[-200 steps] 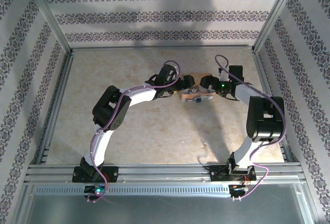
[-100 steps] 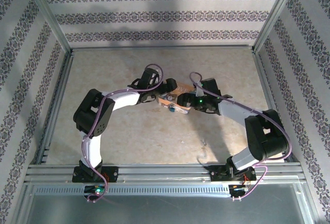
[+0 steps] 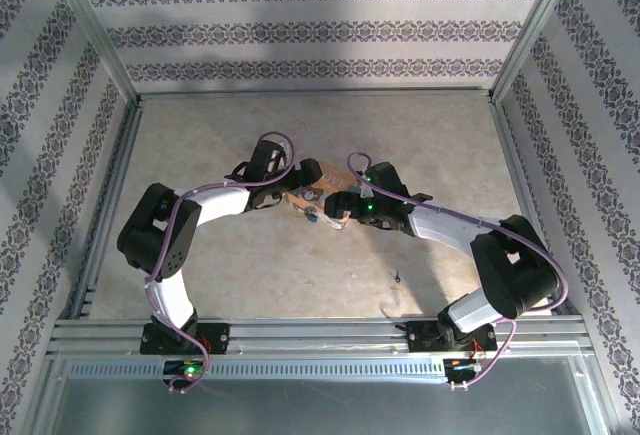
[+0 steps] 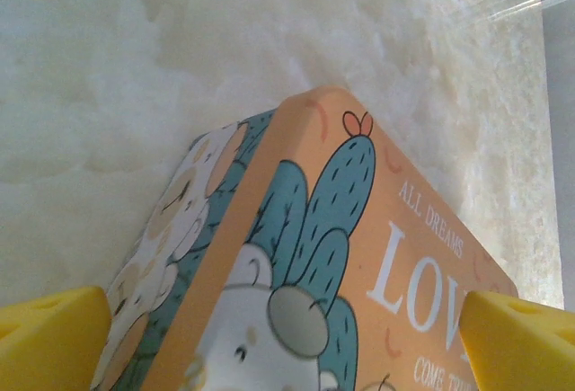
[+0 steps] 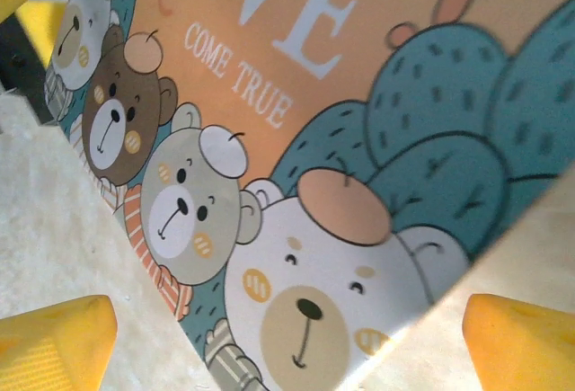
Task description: Unlock a padlock with a key
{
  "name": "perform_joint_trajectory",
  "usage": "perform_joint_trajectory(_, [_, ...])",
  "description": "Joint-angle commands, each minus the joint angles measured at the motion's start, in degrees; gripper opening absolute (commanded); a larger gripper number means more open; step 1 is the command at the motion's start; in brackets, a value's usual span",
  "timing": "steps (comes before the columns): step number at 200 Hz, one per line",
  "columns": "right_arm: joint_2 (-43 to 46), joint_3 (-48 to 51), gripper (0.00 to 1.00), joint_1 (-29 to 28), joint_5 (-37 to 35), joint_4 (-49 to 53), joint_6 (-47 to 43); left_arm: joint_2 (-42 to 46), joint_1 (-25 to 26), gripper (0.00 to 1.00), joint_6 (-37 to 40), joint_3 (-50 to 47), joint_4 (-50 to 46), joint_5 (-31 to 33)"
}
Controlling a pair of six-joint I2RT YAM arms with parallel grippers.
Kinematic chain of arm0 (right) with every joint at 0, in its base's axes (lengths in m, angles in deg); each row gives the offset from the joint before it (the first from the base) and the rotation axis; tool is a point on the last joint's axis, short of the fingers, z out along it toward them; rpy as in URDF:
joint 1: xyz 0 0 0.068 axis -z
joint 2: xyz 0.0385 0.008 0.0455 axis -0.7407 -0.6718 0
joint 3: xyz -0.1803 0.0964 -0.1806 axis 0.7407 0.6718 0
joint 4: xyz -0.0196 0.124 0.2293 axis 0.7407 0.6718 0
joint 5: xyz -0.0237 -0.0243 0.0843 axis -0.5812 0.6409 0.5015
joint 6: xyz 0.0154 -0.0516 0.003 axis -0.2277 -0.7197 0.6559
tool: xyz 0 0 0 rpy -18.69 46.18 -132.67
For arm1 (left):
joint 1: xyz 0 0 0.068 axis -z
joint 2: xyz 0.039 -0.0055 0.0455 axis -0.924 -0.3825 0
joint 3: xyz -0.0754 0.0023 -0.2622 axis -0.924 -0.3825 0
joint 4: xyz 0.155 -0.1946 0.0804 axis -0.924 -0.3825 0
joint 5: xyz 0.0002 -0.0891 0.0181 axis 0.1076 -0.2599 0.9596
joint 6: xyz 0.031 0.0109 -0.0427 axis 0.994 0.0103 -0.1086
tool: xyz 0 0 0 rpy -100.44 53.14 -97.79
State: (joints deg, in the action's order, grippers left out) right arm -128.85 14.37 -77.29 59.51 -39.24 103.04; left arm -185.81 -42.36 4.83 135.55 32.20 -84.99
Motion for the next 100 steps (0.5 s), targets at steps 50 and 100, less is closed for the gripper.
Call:
perform_joint_trajectory(50, [15.4, -1.0, 0.98, 1.7, -13.1, 28.0, -4.8, 17.5, -7.4, 0.99, 5.0, -7.9, -2.5, 3.6])
perform_joint_trajectory(100, [25.8, 1.8, 0.78, 0.7, -14.9, 48.8, -0.7, 38.7, -7.5, 0.99, 12.1, -18.7, -10.1, 14.7])
